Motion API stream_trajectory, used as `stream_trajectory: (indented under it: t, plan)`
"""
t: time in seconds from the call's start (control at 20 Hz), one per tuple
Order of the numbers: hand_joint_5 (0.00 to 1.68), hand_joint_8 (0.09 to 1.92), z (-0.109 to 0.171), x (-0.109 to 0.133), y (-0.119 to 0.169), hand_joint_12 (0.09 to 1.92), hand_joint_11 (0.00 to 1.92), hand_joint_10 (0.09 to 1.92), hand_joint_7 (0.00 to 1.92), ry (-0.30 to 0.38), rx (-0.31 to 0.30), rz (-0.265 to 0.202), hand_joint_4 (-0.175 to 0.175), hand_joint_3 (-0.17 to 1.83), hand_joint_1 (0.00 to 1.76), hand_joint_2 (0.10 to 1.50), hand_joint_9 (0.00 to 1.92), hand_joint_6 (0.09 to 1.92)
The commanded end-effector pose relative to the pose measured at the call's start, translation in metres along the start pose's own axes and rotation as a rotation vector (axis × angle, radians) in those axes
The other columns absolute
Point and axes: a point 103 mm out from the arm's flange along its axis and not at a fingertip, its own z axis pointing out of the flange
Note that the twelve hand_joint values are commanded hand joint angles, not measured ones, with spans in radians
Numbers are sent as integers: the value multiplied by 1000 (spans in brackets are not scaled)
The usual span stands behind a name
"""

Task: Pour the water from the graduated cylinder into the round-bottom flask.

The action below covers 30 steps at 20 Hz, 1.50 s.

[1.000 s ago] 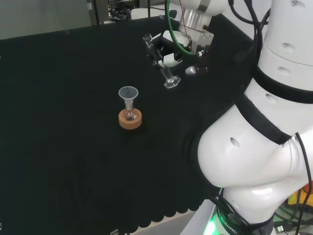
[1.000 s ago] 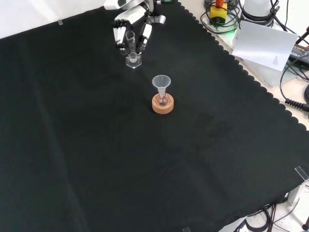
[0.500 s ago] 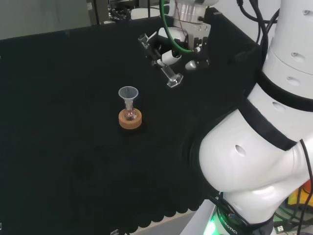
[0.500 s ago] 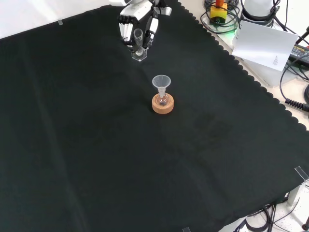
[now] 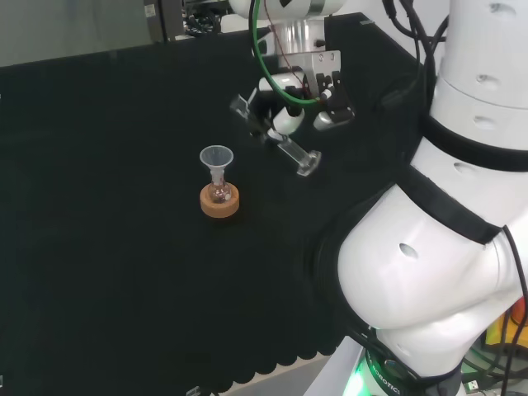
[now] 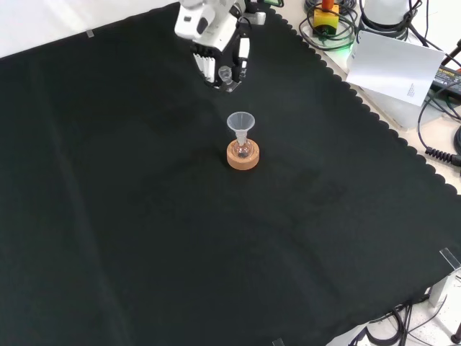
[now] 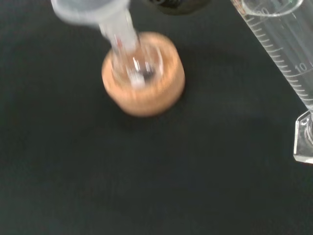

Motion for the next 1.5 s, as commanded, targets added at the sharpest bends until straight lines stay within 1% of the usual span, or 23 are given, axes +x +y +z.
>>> stream_trajectory:
  t: [0.05,0.2,0.4,0.65,0.75,0.95,1.1,1.3,1.35,1.5]
  plan:
    - [1003,935,3,-6,-12,781,1210,87,1046,-66,133,52,-175,-2,1271,1095,1512,950]
    - [1004,933,3,-3,-15,779,1211,87,1048,-82,150,54,-175,-2,1271,1094,1513,948]
    - [1005,930,4,2,-15,777,1211,87,1049,-91,188,51,-175,-2,1272,1094,1514,946]
    - [1007,928,6,9,-11,775,1212,87,1051,-115,250,48,-175,-2,1272,1093,1514,943]
    - [1007,927,6,11,-10,774,1213,87,1052,-122,262,46,-175,-2,1272,1092,1514,942]
    - [1008,925,8,13,-7,773,1212,87,1053,-136,323,51,-175,-2,1272,1092,1515,941]
    - [1009,923,8,16,-6,772,1213,87,1054,-147,355,57,-175,-2,1272,1091,1519,940]
    - [1010,920,8,20,-3,770,1212,87,1057,-163,378,57,-175,-2,1273,1091,1523,937]
    - [1011,919,8,21,-2,769,1212,87,1057,-166,393,59,-175,-2,1273,1090,1523,936]
    - [1012,917,5,24,0,768,1212,87,1059,-181,403,65,-175,-2,1273,1090,1527,934]
